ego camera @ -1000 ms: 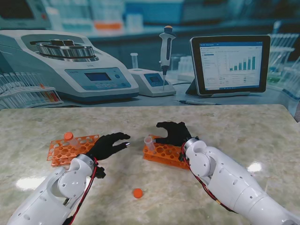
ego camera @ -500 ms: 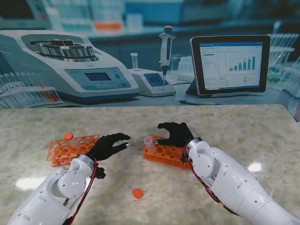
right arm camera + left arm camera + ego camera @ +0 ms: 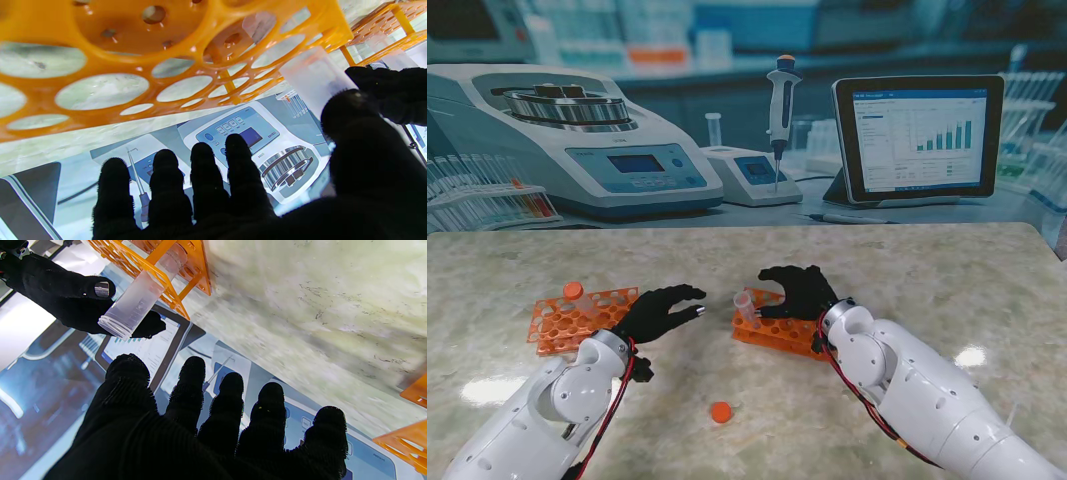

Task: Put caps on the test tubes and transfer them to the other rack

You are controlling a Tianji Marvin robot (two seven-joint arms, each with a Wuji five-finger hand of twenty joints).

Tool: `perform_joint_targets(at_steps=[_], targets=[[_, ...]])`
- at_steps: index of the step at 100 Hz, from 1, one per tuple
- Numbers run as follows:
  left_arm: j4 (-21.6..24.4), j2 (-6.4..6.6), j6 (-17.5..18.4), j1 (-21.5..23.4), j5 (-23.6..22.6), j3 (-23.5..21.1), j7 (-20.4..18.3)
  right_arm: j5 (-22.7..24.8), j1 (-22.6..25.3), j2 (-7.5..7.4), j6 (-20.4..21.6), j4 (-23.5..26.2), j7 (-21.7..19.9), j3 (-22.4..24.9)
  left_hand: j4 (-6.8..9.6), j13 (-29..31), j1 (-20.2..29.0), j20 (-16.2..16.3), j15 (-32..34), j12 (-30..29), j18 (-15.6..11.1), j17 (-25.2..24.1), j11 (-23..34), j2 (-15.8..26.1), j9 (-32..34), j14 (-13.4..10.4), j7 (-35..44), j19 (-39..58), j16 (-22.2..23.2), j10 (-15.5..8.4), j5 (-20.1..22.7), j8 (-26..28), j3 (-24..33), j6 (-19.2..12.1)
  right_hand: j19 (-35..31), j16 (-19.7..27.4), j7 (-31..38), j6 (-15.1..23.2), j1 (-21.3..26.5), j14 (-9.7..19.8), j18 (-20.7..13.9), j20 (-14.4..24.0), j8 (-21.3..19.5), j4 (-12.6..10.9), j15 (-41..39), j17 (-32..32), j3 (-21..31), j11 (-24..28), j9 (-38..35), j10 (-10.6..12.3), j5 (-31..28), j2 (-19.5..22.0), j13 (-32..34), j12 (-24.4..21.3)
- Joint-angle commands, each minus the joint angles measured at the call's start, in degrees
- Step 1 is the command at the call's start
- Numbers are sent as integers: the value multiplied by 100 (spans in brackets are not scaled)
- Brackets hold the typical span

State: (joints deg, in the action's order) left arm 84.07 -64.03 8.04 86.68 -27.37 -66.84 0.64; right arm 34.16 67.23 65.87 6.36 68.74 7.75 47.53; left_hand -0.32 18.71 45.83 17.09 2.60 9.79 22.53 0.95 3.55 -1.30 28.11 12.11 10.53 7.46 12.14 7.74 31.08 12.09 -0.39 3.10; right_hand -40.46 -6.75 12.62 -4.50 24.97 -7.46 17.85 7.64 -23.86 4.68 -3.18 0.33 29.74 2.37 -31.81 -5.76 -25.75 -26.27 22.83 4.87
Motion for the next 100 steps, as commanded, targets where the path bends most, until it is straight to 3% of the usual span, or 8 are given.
perform_joint_targets(at_steps=[1, 42, 60, 70, 79, 100], targets=[[33, 3, -32, 2, 11, 12, -38, -2, -24, 77, -47, -82, 67, -66, -15, 15, 21, -8, 8, -36, 9, -84, -87, 233, 33, -2, -98, -83, 69, -19, -12, -44, -70, -15, -48, 35, -118, -116, -258, -24, 99, -113, 39, 147, -33, -114, 137, 20, 134, -104, 94, -240, -58, -22], [22, 6, -32, -16, 12, 34, -53, -146, -193, 248, -198, -366, 413, -363, -15, 14, 19, -2, 10, -33, 1, -91, -83, 240, 25, -6, -96, -101, 69, -37, -15, -41, -68, -25, -108, -4, -81, -110, -254, -42, 118, -86, 18, 173, -88, -39, 389, 59, 36, -127, 1, -337, 90, -9], [20, 7, -42, -21, 21, 44, -65, -238, -228, 318, -289, -470, 530, -424, -15, 6, 18, 1, 8, -32, 7, -94, -82, 241, 30, -16, -96, -107, 69, -26, -11, -40, -69, -19, -137, -13, -38, -50, -53, -18, 133, -75, -1, 158, -101, -19, 444, 78, -33, -103, -70, -52, 163, -1], [17, 8, -38, -24, 20, 48, -71, -269, -207, 325, -316, -457, 540, -405, -15, 15, 17, 3, 11, -32, 3, -91, -84, 245, 24, -13, -97, -109, 70, -35, -13, -41, -69, -22, -152, -14, 43, 34, 349, 11, 130, -75, -30, 104, -85, -6, 24, 72, -95, -70, -115, 345, 201, -1], [19, 9, -40, -23, 20, 49, -77, -330, -157, 328, -305, -414, 528, -357, -16, 14, 14, 4, 10, -32, -1, -92, -81, 246, 30, -6, -96, -112, 70, -35, -10, -40, -70, -22, -137, -13, 80, 164, 442, 22, 122, -82, -38, 71, -78, -24, -36, 77, -119, -36, -158, 566, 192, 2], [21, 11, -40, -23, 12, 50, -80, -371, -48, 289, -218, -233, 417, -287, -15, 11, 19, 7, 9, -31, -6, -94, -81, 249, 26, -6, -89, -119, 70, -30, -2, -37, -68, -26, -119, -23, 92, 109, 209, -47, 139, -88, -31, 53, -77, -53, -237, 80, -93, -46, -116, 424, 154, 10]])
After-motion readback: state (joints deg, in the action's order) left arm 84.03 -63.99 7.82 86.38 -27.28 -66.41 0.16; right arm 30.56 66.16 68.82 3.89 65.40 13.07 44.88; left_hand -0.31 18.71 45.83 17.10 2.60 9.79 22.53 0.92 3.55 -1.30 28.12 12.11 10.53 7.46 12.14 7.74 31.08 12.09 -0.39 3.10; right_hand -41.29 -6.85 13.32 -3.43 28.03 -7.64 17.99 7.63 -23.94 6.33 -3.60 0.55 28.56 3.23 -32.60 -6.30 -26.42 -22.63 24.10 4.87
